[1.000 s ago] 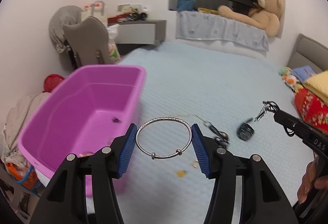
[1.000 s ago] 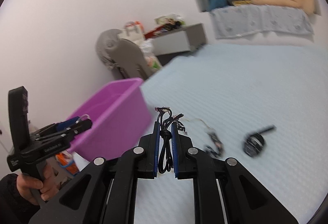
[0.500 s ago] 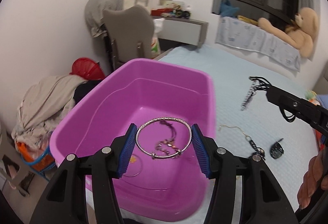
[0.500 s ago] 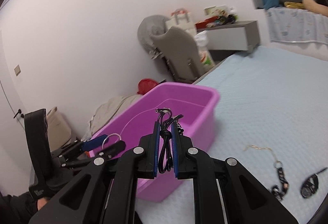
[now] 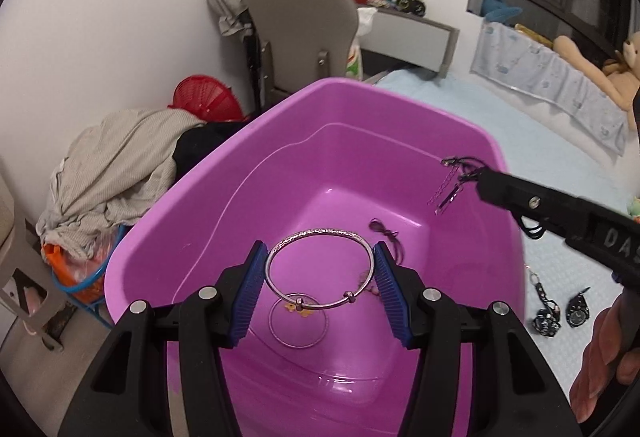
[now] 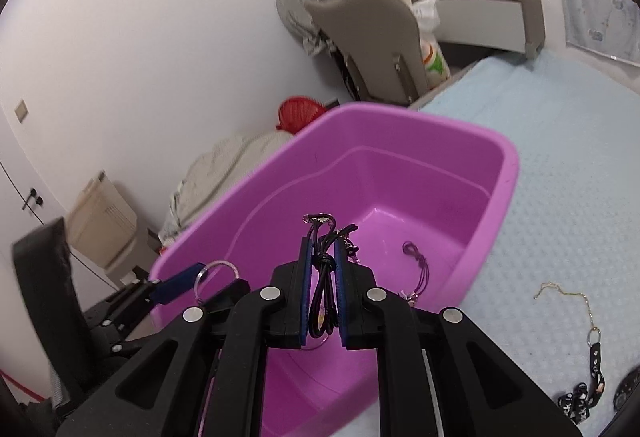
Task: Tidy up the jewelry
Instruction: 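Open right tool dropping the necklace while left tool releases the bangle into the tub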
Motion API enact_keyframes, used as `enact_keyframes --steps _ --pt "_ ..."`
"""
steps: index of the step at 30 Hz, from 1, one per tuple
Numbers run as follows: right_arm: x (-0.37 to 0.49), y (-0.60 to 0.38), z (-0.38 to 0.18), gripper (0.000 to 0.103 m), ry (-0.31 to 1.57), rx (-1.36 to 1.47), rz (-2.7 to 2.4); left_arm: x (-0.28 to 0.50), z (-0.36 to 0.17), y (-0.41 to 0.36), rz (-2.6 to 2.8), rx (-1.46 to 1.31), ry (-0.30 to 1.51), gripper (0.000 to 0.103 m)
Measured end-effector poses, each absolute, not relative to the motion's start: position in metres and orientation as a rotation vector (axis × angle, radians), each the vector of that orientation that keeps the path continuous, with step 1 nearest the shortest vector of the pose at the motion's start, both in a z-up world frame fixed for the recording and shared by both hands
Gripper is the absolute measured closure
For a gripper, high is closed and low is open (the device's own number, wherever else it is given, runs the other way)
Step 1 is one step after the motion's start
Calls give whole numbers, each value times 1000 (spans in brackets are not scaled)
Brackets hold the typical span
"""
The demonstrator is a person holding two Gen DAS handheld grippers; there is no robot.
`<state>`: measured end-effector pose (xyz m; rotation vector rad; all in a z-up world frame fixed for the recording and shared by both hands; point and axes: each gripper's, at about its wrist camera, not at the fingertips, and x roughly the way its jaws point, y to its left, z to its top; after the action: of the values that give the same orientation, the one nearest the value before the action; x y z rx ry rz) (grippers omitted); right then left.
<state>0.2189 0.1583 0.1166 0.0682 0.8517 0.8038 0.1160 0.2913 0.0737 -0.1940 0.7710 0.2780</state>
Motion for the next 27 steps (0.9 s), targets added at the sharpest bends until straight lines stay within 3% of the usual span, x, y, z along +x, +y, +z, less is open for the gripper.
enact_keyframes --steps 7,8,9,10,11,14,27 --pt "229 173 95 91 905 36 765 119 63 308 326 -240 802 49" --pt "230 174 94 84 910 28 755 119 62 310 335 -245 811 45" --pt "231 174 93 78 911 23 748 120 61 312 346 -248 820 31" --pt "230 174 93 67 908 16 739 119 61 315 364 -254 824 22" --pt "228 173 94 61 902 13 736 117 61 317 373 -257 818 16" --pt "225 169 98 53 878 7 718 110 64 318 397 -250 800 14" --pt "186 127 110 50 802 76 682 82 77 302 398 -235 749 14"
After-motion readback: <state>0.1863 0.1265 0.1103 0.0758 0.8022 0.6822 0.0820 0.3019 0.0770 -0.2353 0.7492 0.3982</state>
